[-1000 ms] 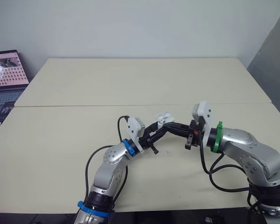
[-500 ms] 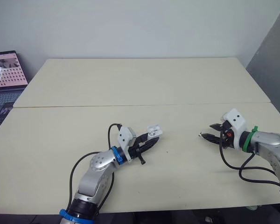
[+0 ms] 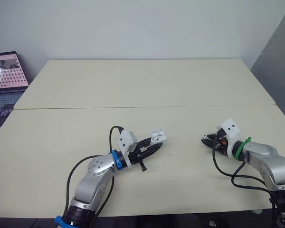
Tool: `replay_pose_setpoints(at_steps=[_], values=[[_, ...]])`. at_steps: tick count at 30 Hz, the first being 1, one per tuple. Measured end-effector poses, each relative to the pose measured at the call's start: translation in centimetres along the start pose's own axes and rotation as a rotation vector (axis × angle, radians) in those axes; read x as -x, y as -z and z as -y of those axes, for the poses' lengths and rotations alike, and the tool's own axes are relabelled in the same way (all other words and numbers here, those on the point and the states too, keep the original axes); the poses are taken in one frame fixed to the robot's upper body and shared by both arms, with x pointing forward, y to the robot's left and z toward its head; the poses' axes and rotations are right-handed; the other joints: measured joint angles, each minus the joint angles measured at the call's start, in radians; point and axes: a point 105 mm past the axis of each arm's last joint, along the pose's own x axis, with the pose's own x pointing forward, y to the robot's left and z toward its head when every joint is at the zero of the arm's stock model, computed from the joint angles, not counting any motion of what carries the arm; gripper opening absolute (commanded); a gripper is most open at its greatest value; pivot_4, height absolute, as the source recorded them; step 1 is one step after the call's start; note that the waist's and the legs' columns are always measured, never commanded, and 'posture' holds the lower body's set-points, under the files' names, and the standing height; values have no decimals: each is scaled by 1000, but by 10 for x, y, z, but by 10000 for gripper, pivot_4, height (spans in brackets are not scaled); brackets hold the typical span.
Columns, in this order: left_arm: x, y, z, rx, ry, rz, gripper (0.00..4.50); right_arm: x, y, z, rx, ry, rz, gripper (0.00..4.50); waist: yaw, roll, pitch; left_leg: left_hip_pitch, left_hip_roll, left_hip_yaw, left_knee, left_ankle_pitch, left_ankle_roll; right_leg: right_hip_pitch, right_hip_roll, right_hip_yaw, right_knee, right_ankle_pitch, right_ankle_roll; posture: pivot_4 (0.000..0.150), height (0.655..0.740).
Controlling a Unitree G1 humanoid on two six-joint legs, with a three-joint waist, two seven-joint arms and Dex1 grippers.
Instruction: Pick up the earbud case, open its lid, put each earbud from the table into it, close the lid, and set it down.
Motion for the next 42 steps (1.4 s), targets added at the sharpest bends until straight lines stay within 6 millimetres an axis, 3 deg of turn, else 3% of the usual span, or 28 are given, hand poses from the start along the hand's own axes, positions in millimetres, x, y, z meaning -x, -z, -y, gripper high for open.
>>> replay_pose_setpoints(at_steps=[7,10,13,16,21,29,34,42], values=[[5,4,4,13,30,-24,7541,15,-2,4,107,-65,-17,4051,0,0,0,0,0,0,0,0,0,0,0,0,0,0,0,1500,7400],[9,2,8,-5,69,-39,7541,38,2,2,297,-204,-80,4051,1,1,0,0,0,0,0,0,0,1,0,0,-1,0,0,1500,7400],[10,2,11,-5,92,-39,7541,54,9,-13,451,-397,-117,4051,0,0,1,2,0,0,0,0,0,2,0,-1,-1,0,0,1500,7400],[10,1,14,-7,121,-41,7541,69,29,-26,569,-612,-208,4051,0,0,1,2,0,1,0,0,0,2,0,0,-1,0,0,1500,7400],[7,0,19,-3,160,-44,7541,77,44,-18,736,-759,-318,4051,-1,0,1,3,0,1,0,0,0,2,0,0,-1,0,0,1500,7400],[5,-7,23,-14,174,-23,7541,74,41,-2,846,-748,-393,31843,5,0,1,5,0,-1,1,0,0,7,-1,0,-2,0,0,1500,7400],[4,-7,22,-5,158,-27,7541,92,42,2,779,-660,-563,31843,25,1,0,4,-1,-2,1,0,0,6,-2,0,-3,0,0,1500,7400],[3,-8,22,-8,157,-21,7541,85,31,-31,785,-514,-615,31843,25,1,0,4,0,-1,1,0,0,5,-1,-1,-2,0,0,1500,7400]])
